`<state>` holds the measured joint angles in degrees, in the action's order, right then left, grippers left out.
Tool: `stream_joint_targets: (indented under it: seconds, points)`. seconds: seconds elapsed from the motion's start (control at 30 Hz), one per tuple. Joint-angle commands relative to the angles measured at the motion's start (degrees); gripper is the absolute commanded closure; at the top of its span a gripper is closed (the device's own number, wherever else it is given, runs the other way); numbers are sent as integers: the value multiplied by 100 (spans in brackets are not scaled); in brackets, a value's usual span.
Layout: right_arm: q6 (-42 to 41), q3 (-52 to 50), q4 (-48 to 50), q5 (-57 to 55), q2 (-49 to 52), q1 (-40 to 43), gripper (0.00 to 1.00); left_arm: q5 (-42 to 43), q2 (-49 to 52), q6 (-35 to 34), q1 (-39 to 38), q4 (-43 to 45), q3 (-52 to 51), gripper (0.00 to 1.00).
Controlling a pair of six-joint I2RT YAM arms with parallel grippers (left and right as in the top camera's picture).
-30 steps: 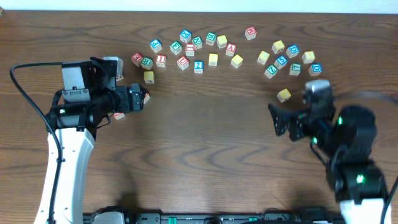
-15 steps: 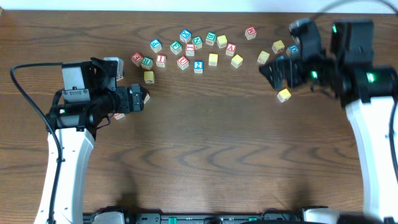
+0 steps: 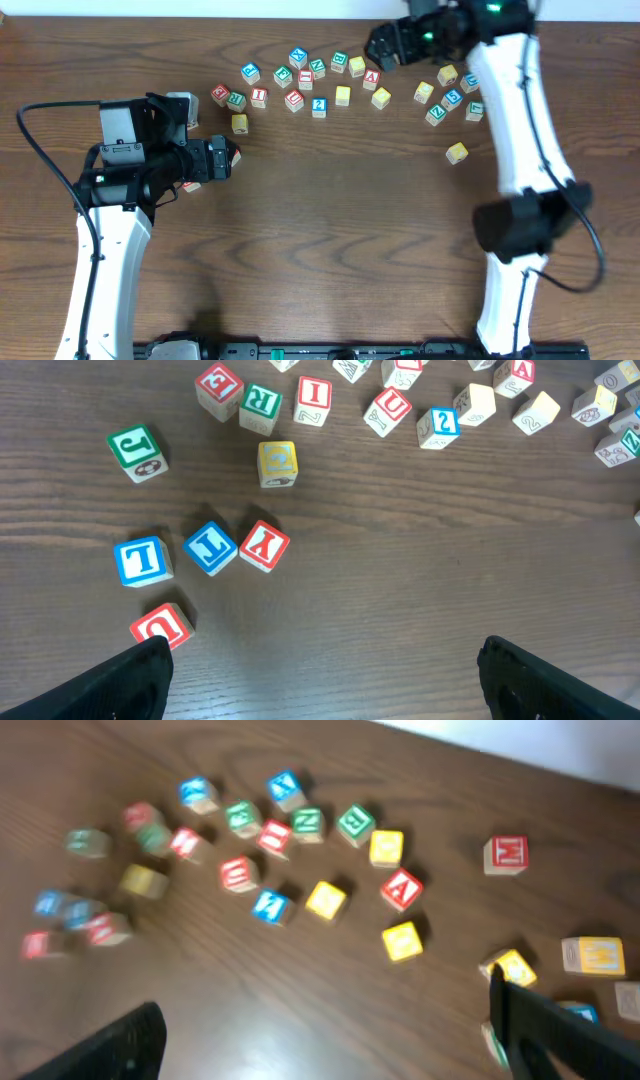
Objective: Spell out AI2
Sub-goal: 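Reach the right gripper to the far blocks above the red A block, then close the right gripper on the red A block and lift it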
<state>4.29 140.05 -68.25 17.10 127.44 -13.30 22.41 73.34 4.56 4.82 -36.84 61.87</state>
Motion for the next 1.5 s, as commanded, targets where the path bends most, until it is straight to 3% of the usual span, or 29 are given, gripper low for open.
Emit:
stream_joint_targets:
  seconds: [0.0, 0.33, 0.47, 0.5, 0.6, 0.73, 0.87, 1.27, 1.47]
  points:
    - [-315, 417, 179, -734, 533, -105, 1, 57, 9, 24, 20, 2, 142, 4]
    - [-302, 415, 975, -855, 1617, -369, 1, 57, 9, -31, 20, 7, 142, 4]
    - [-407, 415, 1211, -365, 2004, -402, 1, 57, 9, -33, 20, 0, 142, 3]
    - [-411, 415, 1204, -367, 2094, -404, 2, 57, 9, -33, 20, 0, 142, 4]
    - [-984, 415, 1200, -675, 2291, -400, 20, 57, 9, -33, 20, 0, 142, 4]
    - [-2024, 415, 1123, -1655, 2430, -404, 30, 55, 9, -33, 20, 0, 138, 4]
    - [-2238, 415, 1117, -1934, 2428, -404, 39, 55, 9, -33, 20, 2, 138, 4]
    - [-2424, 361, 1493, -2020, 2457, -442, 44, 52, 9, -28, 20, 7, 138, 3]
    - [-3038, 81, 1526, -2127, 2457, -442, 48, 52, 9, -28, 20, 7, 138, 4]
